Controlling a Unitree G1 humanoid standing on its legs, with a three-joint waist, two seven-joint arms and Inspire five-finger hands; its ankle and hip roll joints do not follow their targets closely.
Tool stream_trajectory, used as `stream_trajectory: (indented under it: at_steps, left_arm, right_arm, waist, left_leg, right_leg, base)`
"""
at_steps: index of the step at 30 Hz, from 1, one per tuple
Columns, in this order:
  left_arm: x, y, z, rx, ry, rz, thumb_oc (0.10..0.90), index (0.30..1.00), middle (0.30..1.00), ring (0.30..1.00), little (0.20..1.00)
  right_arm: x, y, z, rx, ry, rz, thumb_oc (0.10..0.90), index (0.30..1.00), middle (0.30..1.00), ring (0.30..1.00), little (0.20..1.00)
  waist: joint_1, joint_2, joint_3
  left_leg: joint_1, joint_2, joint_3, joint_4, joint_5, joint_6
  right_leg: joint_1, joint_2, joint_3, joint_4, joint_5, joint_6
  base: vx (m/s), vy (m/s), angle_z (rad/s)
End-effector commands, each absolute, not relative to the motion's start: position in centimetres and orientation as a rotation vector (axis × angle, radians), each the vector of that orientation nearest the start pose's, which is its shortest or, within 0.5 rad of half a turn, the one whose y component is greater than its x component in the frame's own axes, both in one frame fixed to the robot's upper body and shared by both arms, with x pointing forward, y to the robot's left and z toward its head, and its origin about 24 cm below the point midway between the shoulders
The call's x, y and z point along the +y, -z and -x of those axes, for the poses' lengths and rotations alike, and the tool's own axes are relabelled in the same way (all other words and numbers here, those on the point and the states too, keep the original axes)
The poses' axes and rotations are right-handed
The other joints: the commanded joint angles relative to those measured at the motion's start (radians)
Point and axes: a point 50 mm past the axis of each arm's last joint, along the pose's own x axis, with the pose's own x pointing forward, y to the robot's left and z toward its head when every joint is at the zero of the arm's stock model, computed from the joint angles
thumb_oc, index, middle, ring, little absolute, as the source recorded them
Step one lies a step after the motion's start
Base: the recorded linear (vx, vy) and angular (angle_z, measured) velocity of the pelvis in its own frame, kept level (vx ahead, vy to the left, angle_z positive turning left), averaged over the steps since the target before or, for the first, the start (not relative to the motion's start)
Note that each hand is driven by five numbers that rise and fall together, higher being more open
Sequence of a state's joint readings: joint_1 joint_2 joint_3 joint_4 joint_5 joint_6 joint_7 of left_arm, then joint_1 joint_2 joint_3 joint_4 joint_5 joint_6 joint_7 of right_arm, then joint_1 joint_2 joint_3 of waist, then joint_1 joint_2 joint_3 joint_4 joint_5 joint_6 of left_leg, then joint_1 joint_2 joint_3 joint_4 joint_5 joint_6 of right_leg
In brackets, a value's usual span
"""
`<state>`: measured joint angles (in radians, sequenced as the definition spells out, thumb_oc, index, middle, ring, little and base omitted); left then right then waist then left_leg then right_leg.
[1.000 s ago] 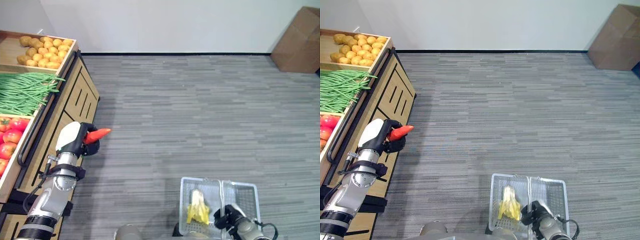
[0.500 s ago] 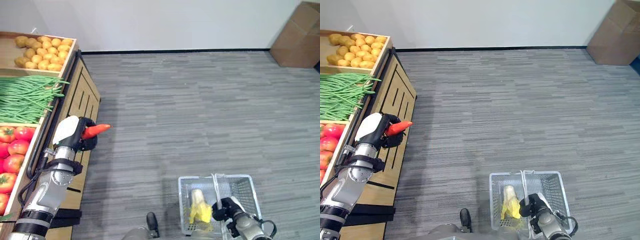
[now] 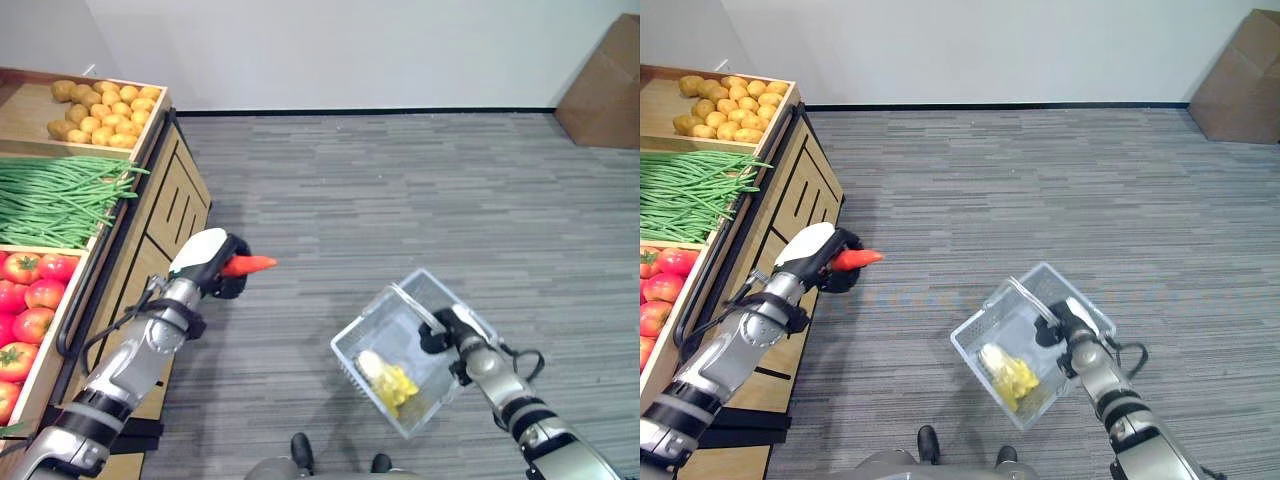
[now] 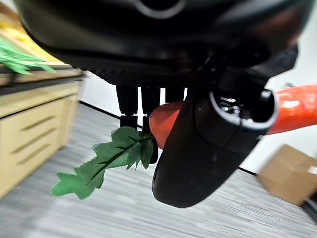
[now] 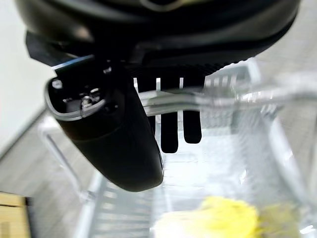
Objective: Get the vegetables into the basket
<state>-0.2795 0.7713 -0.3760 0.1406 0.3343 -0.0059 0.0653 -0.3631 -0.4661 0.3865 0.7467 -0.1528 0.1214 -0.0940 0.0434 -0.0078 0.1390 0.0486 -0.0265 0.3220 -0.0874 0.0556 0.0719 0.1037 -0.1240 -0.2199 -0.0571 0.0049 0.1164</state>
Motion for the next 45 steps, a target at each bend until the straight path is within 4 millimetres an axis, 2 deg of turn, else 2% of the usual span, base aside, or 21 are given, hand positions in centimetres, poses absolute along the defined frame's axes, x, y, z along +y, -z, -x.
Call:
stream_trajectory:
  at_steps: [1,5,6,7,9,11,16,18,22,23,25,27,29,31,34,43,45]
  left_arm:
    - [20.8,-12.8,-31.3,-0.279,0.163,-1.179,0.400,0.300,0.300,0.300,0.300]
    - [18.4,-12.7,-32.0,-0.321,0.246,-1.271,0.400,0.300,0.300,0.300,0.300]
    - [18.3,-12.7,-32.0,-0.322,0.246,-1.272,0.400,0.300,0.300,0.300,0.300]
    - [17.1,-12.3,-32.3,-0.329,0.282,-1.276,0.400,0.300,0.300,0.300,0.300]
    - [16.1,-12.0,-32.5,-0.339,0.321,-1.274,0.400,0.300,0.300,0.300,0.300]
    - [14.6,-11.7,-32.6,-0.358,0.369,-1.279,0.400,0.300,0.300,0.300,0.300]
    - [12.8,-10.7,-32.5,-0.359,0.436,-1.253,0.400,0.300,0.300,0.300,0.300]
    - [11.2,-9.3,-32.3,-0.334,0.499,-1.229,0.400,0.300,0.300,0.300,0.300]
    - [10.3,-8.0,-32.1,-0.309,0.529,-1.214,0.400,0.300,0.300,0.300,0.300]
    - [9.7,-7.1,-31.9,-0.283,0.560,-1.209,0.400,0.300,0.300,0.300,0.300]
    - [9.5,-6.5,-31.8,-0.263,0.566,-1.203,0.400,0.300,0.300,0.300,0.300]
    - [9.3,-4.6,-31.7,-0.196,0.576,-1.222,0.400,0.300,0.300,0.300,0.300]
    - [9.1,-3.9,-31.7,-0.172,0.580,-1.232,0.400,0.300,0.300,0.300,0.300]
    - [8.8,-2.3,-31.6,-0.116,0.589,-1.260,0.400,0.300,0.300,0.300,0.300]
    - [8.4,-1.6,-31.5,-0.100,0.595,-1.284,0.400,0.300,0.300,0.300,0.300]
    - [6.6,0.1,-31.6,-0.070,0.644,-1.400,0.400,0.300,0.300,0.300,0.300]
    - [6.4,0.3,-31.6,-0.066,0.646,-1.409,0.400,0.300,0.300,0.300,0.300]
  right_arm:
    - [-21.9,-5.4,-34.0,0.135,-0.022,0.928,0.400,0.300,0.300,0.300,0.300]
    - [-19.5,-7.4,-35.0,0.030,-0.080,0.983,0.400,0.300,0.300,0.300,0.300]
    - [-19.5,-7.4,-35.1,0.029,-0.079,0.983,0.400,0.300,0.300,0.300,0.300]
    - [-18.0,-8.5,-35.6,-0.032,-0.094,0.999,0.400,0.300,0.300,0.300,0.300]
    - [-16.6,-9.5,-36.0,-0.087,-0.113,1.016,0.400,0.300,0.300,0.300,0.300]
    - [-14.9,-11.3,-36.9,-0.178,-0.133,1.136,0.400,0.300,0.300,0.300,0.300]
    - [-13.6,-13.1,-37.8,-0.235,-0.123,1.159,0.400,0.300,0.300,0.300,0.300]
    - [-12.2,-14.5,-38.3,-0.290,-0.116,1.139,0.400,0.300,0.300,0.300,0.300]
    - [-11.0,-16.1,-38.3,-0.373,-0.116,1.164,0.400,0.300,0.300,0.300,0.300]
    - [-10.3,-17.3,-38.2,-0.434,-0.122,1.181,0.400,0.300,0.300,0.300,0.300]
    - [-9.9,-17.8,-38.0,-0.463,-0.124,1.178,0.400,0.300,0.300,0.300,0.300]
    - [-8.4,-19.2,-37.2,-0.565,-0.150,1.178,0.400,0.300,0.300,0.300,0.300]
    - [-7.9,-19.3,-36.8,-0.585,-0.166,1.153,0.400,0.300,0.300,0.300,0.300]
    - [-6.3,-19.3,-35.5,-0.634,-0.247,1.096,0.400,0.300,0.300,0.300,0.300]
    - [-5.3,-19.1,-34.5,-0.661,-0.313,1.073,0.400,0.300,0.300,0.300,0.300]
    - [0.4,-19.2,-29.7,-0.803,-0.630,0.896,0.400,0.300,0.300,0.300,0.300]
    - [0.9,-19.2,-29.3,-0.800,-0.667,0.858,0.400,0.300,0.300,0.300,0.300]
  waist:
    - [0.002,0.015,-0.065]
    - [-0.006,0.025,-0.069]
    - [-0.005,0.025,-0.068]
    - [-0.011,0.034,-0.069]
    - [-0.013,0.042,-0.069]
    - [-0.014,0.049,-0.070]
    - [-0.019,0.064,-0.071]
    - [-0.026,0.077,-0.071]
    - [-0.031,0.087,-0.072]
    - [-0.038,0.089,-0.073]
    - [-0.041,0.090,-0.072]
    - [-0.052,0.091,-0.073]
    - [-0.058,0.092,-0.073]
    - [-0.070,0.091,-0.072]
    - [-0.077,0.092,-0.070]
    - [-0.110,0.105,-0.057]
    - [-0.112,0.107,-0.055]
  left_leg:
    - [0.065,0.012,0.021,0.056,-0.158,-0.039]
    - [0.066,0.014,0.020,0.052,-0.155,-0.042]
    - [0.065,0.014,0.022,0.052,-0.153,-0.042]
    - [0.066,0.015,0.024,0.053,-0.154,-0.043]
    - [0.065,0.017,0.027,0.059,-0.155,-0.045]
    - [0.066,0.020,0.028,0.064,-0.157,-0.047]
    - [0.066,0.023,0.031,0.073,-0.161,-0.052]
    - [0.063,0.025,0.032,0.086,-0.163,-0.056]
    - [0.061,0.027,0.034,0.095,-0.165,-0.060]
    - [0.062,0.027,0.034,0.094,-0.164,-0.063]
    - [0.064,0.028,0.035,0.092,-0.163,-0.064]
    - [0.065,0.029,0.038,0.088,-0.159,-0.066]
    - [0.067,0.030,0.040,0.085,-0.158,-0.067]
    - [0.068,0.033,0.044,0.085,-0.157,-0.069]
    - [0.067,0.035,0.046,0.088,-0.156,-0.071]
    - [0.065,0.044,0.076,0.090,-0.151,-0.079]
    - [0.064,0.044,0.083,0.084,-0.145,-0.079]
  right_leg:
    - [-0.089,-0.009,0.000,0.074,-0.010,0.020]
    - [-0.091,-0.007,0.002,0.073,-0.017,0.018]
    - [-0.093,-0.006,0.002,0.071,-0.014,0.016]
    - [-0.093,-0.005,0.006,0.071,-0.016,0.013]
    - [-0.094,-0.002,0.010,0.071,-0.015,0.011]
    - [-0.093,0.001,0.014,0.070,-0.017,0.008]
    - [-0.087,0.003,0.016,0.067,-0.021,0.003]
    - [-0.083,0.001,0.017,0.064,-0.024,-0.001]
    - [-0.078,0.004,0.018,0.059,-0.026,-0.004]
    - [-0.076,0.005,0.019,0.058,-0.028,-0.005]
    - [-0.075,0.006,0.019,0.059,-0.029,-0.007]
    - [-0.077,0.008,0.024,0.059,-0.032,-0.010]
    - [-0.077,0.010,0.026,0.059,-0.033,-0.011]
    - [-0.079,0.012,0.031,0.059,-0.035,-0.014]
    - [-0.080,0.015,0.036,0.060,-0.037,-0.016]
    - [-0.097,0.026,0.069,0.054,-0.034,-0.019]
    - [-0.103,0.028,0.076,0.051,-0.026,-0.020]
  base:
    - [-0.03,-0.061,-0.13]
    - [-0.01,-0.052,-0.14]
    - [0.00,-0.048,-0.06]
    - [0.00,-0.056,-0.04]
    - [0.02,-0.063,-0.03]
    - [0.02,-0.055,-0.11]
    - [0.02,-0.046,-0.06]
    - [0.03,-0.047,0.00]
    - [0.03,-0.045,0.00]
    - [0.02,-0.036,0.00]
    - [0.02,-0.035,0.01]
    - [0.03,-0.043,0.00]
    - [0.01,-0.019,-0.02]
    - [0.02,-0.040,-0.07]
    - [0.01,-0.038,-0.08]
    - [-0.01,-0.042,-0.10]
    - [-0.02,-0.018,-0.17]
